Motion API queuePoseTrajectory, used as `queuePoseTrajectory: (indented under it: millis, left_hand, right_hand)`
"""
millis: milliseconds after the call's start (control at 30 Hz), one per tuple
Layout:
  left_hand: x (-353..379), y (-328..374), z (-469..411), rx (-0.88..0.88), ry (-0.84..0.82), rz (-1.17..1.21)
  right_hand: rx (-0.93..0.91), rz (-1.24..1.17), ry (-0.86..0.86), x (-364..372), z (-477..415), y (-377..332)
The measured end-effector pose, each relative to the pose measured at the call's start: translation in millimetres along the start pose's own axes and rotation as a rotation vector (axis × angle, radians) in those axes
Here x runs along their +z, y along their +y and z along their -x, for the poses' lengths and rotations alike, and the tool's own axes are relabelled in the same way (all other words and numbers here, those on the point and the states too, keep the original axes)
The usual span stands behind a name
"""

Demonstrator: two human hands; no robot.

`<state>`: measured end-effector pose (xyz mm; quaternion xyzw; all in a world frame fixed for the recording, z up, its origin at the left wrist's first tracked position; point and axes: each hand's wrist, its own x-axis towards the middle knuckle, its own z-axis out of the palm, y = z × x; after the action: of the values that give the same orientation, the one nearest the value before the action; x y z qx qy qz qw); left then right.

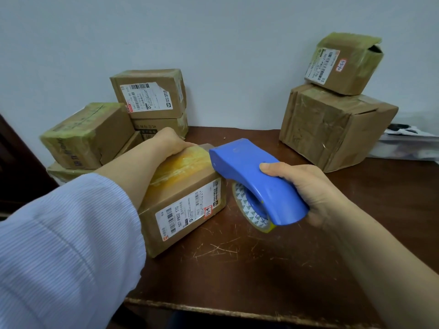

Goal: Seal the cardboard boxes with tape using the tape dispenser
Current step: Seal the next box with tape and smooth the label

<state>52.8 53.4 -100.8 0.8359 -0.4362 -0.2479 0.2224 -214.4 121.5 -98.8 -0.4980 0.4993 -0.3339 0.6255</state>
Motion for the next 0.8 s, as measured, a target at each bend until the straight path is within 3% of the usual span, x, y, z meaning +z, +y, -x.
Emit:
queuePoseTrajectory:
  millis: [267,367,433,700,800]
  left_hand:
    - [-1.0,0.2,10.4,-0.136,0.179,-0.236]
    - [-4.8,-5.5,18.2,0.165,0.407,-0.128]
    - [-11.1,0.3,30.8,0.314,0.413,-0.073]
    - [-1.5,13.9,85.8,0.359,-0.238,-0.283]
    - [-13.2,11.5,84.3,0.222,-0.394,-0.413]
  right_hand:
    - [0.007,-0.063,0.035,1.9,-3.9,3.1]
    - [0.008,-0.067,0.023,3.4,-4.8,5.7]
    - [0.006,-0.066,0.021,4.6,-5.2,6.6]
    - [0.051,-0.139,-0.006,-0.2,-3.5,8.4]
    - [0.003,-0.137,-0.041,-2.7,-0.9,10.5]
